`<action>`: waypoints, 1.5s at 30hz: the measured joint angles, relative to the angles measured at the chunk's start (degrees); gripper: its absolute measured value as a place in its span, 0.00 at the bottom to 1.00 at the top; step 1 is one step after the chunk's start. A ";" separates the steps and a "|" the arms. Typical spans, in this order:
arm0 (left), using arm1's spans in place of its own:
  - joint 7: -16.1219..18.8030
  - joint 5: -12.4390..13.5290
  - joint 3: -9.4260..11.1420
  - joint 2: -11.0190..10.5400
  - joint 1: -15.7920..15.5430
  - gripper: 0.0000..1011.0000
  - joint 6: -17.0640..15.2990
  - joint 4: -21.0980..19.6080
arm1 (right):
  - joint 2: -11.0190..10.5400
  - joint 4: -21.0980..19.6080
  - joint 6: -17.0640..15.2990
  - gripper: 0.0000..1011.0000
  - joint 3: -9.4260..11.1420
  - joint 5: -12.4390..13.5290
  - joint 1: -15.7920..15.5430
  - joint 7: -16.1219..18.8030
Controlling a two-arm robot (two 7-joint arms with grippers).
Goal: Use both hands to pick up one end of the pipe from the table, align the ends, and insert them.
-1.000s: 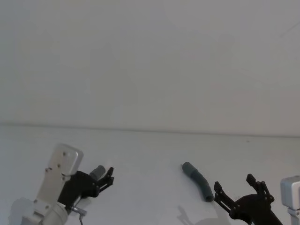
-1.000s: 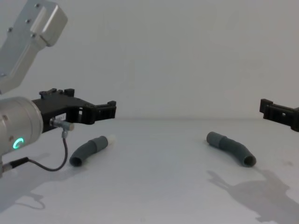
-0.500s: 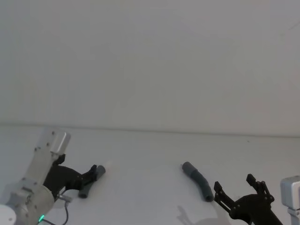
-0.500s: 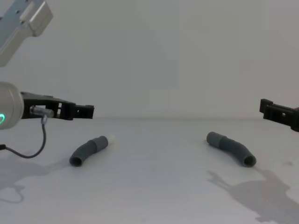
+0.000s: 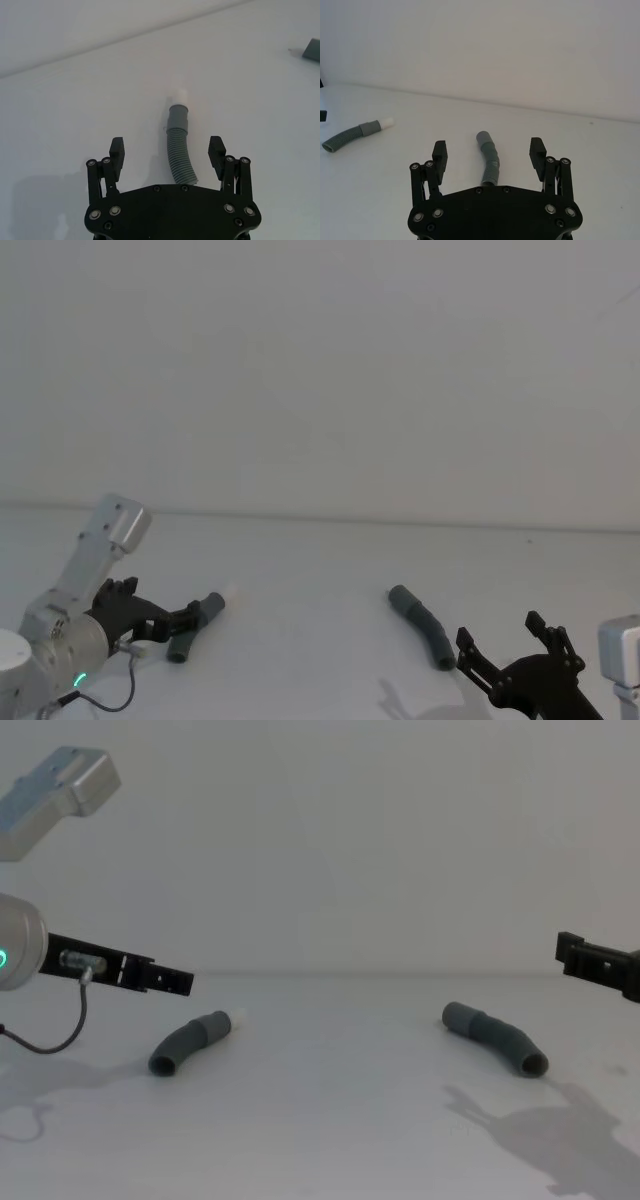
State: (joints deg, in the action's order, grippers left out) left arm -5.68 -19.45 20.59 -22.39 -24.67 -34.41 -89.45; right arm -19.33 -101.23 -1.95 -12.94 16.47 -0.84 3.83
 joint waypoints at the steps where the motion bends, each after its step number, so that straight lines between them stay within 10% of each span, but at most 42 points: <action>1: -0.42 -0.04 0.12 0.00 -0.33 0.99 -0.31 0.40 | 0.00 0.00 0.00 0.99 0.00 0.00 0.00 0.00; 45: -10.48 2.40 5.42 2.72 -12.61 0.99 -1.93 18.17 | 0.00 0.00 0.00 0.99 0.00 0.00 0.00 0.00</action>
State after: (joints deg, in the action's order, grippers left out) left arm -16.15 -17.05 26.02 -19.67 -37.28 -36.34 -71.28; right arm -19.33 -101.23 -1.95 -12.94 16.47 -0.84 3.83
